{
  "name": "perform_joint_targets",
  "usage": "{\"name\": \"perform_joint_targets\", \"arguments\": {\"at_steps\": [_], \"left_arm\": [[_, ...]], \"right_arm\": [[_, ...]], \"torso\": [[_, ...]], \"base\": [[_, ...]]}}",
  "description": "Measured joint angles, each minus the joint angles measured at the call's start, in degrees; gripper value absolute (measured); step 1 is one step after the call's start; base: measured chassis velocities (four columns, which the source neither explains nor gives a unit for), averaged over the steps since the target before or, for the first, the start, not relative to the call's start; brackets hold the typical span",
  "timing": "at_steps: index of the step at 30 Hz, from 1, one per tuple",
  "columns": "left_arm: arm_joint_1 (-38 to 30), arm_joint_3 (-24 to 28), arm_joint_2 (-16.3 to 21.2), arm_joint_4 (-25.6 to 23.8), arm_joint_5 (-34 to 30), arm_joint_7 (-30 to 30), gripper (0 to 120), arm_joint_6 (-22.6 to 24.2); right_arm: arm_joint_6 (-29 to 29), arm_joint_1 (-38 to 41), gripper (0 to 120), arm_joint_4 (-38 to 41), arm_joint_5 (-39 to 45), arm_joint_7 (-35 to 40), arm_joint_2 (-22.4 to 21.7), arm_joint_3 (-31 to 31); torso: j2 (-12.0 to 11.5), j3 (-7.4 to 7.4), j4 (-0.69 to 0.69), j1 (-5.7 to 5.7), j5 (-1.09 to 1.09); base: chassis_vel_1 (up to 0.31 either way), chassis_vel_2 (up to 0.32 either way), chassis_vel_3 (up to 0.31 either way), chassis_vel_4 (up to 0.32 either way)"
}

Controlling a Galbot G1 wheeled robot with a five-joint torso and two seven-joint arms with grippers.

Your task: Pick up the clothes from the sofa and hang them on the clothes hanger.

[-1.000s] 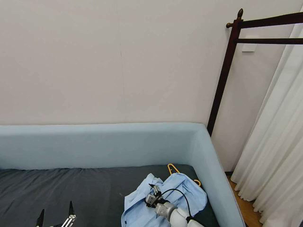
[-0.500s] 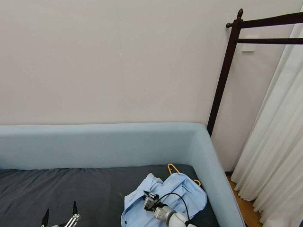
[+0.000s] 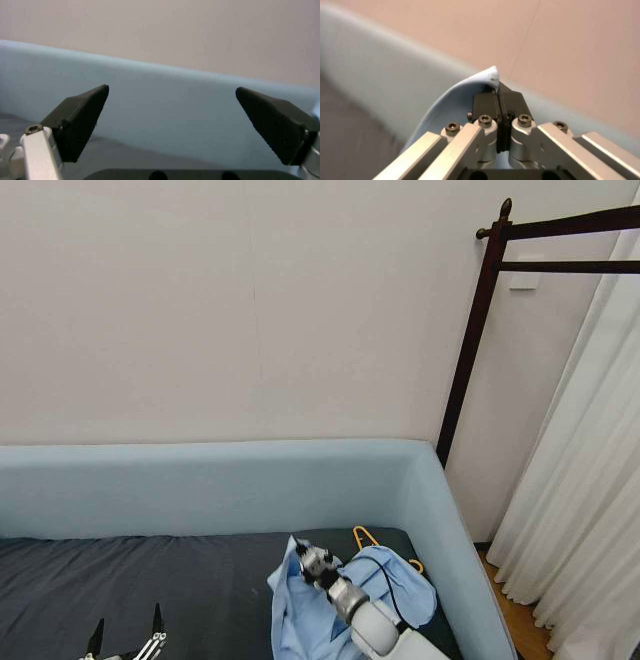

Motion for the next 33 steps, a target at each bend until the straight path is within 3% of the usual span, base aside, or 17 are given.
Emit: {"name": "perform_joint_targets", "arguments": {"at_steps": [7, 17, 33], "left_arm": [[-3.3, 5.0, 2.1, 0.9, -7.4, 12.1, 100, -5.8], [-7.2, 10.4, 3.8, 0.0, -8.0, 20.0, 100, -4.9], [-12.8, 12.2, 0.9, 9.5, -1.1, 14.4, 100, -4.7]], "right_arm": [[-6.8, 7.7, 0, 10.7, 5.1, 5.4, 0.5, 0.7], [-11.0, 13.8, 0, 17.7, 8.1, 7.3, -0.7, 2.3], [-11.4, 11.8, 0, 19.6, 8.7, 7.4, -2.3, 2.5]], "torso": [[0.0, 0.01, -0.01, 0.0, 0.0], [0.0, 0.0, -0.02, 0.0, 0.01], [0.0, 0.01, -0.01, 0.0, 0.01]], "base": [[0.0, 0.0, 0.0, 0.0], [0.0, 0.0, 0.0, 0.0], [0.0, 0.0, 0.0, 0.0]]}}
